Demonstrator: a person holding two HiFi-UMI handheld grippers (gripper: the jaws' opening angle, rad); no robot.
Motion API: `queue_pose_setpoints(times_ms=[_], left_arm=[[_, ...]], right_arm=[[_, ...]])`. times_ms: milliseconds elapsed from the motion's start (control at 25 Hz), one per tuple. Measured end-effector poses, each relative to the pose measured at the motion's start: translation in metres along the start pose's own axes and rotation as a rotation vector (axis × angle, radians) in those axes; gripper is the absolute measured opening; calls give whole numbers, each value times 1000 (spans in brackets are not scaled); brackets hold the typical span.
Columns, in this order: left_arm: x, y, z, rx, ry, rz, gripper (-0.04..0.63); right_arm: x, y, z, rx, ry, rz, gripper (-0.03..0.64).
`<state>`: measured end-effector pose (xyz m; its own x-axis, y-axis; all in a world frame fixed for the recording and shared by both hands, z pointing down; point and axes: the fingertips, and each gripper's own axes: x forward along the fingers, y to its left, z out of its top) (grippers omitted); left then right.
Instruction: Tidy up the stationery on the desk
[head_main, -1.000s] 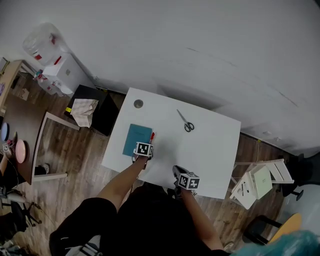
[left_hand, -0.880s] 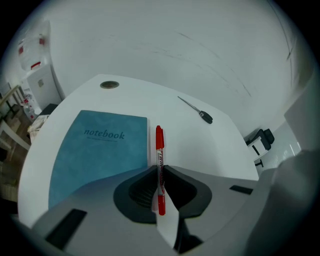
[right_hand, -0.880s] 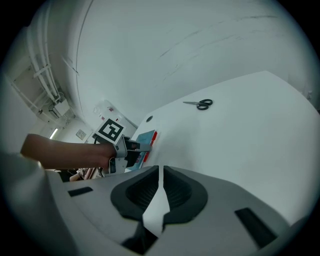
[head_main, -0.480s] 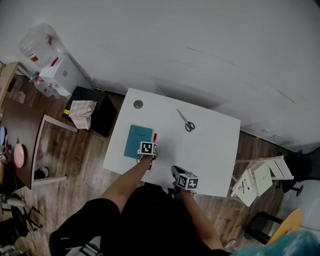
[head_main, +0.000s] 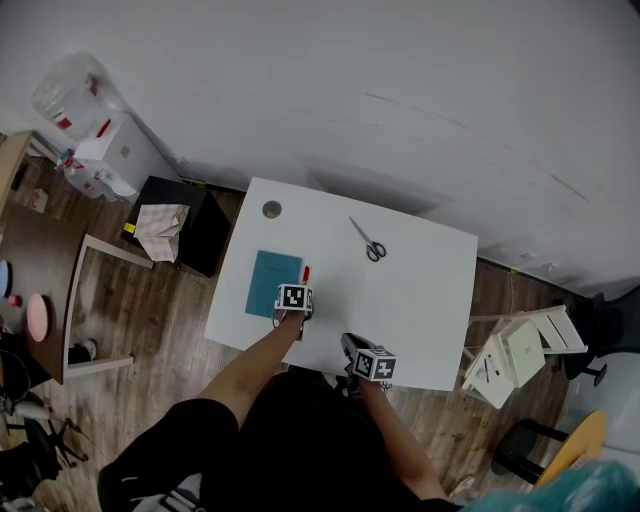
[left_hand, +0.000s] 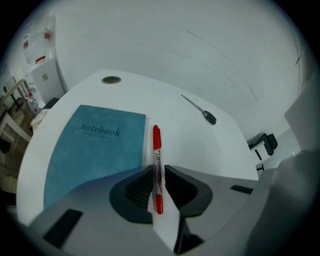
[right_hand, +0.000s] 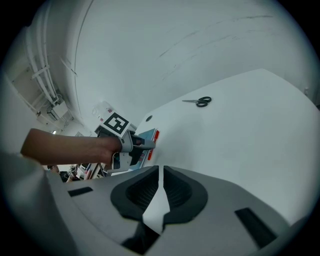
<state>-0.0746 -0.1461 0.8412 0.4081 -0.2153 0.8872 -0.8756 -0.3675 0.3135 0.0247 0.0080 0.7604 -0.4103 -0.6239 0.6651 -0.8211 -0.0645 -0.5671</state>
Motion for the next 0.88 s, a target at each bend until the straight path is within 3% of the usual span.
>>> queue_pose_setpoints(times_ms=[320, 520, 720, 880], left_arm=[[-8, -3, 5, 16, -35, 11, 112], [-22, -13, 4, -1, -61, 0, 117], [-39, -35, 8, 30, -112, -4, 115], [-54, -68, 6, 41, -172, -31, 114]], right_arm=[[-3, -13, 8, 4, -12, 24, 51], [-10, -22, 39, 13, -61, 65, 51], [-17, -41, 75, -102, -125, 24, 51], [-15, -53, 106, -244, -113, 20, 51]])
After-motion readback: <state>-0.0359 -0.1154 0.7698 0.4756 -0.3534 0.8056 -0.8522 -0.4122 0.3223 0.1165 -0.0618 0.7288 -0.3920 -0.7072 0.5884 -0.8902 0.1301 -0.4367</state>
